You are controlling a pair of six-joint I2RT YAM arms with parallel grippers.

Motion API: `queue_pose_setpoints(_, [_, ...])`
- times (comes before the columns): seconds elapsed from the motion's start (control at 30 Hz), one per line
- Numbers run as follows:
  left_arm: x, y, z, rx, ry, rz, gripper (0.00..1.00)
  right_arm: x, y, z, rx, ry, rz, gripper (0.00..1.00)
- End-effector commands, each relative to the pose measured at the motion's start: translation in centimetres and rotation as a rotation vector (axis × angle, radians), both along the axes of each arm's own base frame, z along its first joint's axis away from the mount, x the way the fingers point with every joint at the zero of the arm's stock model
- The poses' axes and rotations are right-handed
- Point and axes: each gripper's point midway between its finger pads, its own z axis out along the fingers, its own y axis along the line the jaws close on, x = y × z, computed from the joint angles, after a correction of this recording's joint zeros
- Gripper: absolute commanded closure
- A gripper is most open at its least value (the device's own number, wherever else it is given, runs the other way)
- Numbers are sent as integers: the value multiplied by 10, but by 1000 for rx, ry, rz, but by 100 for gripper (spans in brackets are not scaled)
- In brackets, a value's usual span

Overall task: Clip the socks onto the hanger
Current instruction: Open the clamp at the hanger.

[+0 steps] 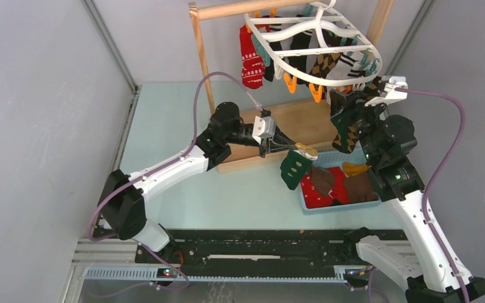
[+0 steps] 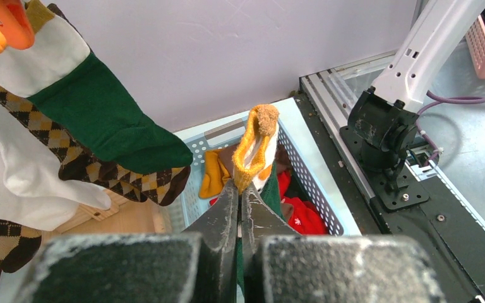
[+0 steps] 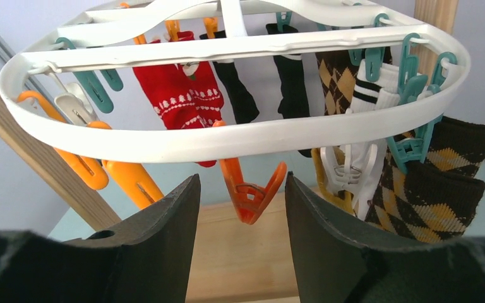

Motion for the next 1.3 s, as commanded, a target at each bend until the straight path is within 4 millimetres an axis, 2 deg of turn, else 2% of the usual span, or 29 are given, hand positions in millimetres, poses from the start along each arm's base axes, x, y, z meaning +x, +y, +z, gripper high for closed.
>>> queue_pose_setpoints(0.0, [-2,7,17,-41,-32,14,100,-3,-7,36,22,-96,-36,40])
queue_pose_setpoints(0.33, [-3,7,17,-41,-32,11,100,6,-7,36,55,-80,-52,46])
queue_pose_setpoints(0.5, [-3,7,18,-45,-35,10,100,7,-6,35,75,-74,-50,58])
queue_pose_setpoints(0.87, [4,1,23,-65,-58,10,100,-2,-6,40,63,-92,-15,78])
queue_pose_setpoints(0.93, [9,-2,28,-80,-61,3,100,-4,-5,41,56,-93,-2,82])
queue_pose_setpoints(1.07, [19,-9,47,-148,-48,-25,100,-9,-3,41,38,-97,32,84])
queue_pose_setpoints(1.27, [28,-20,60,-226,-6,-88,100,-15,0,41,29,-96,81,89])
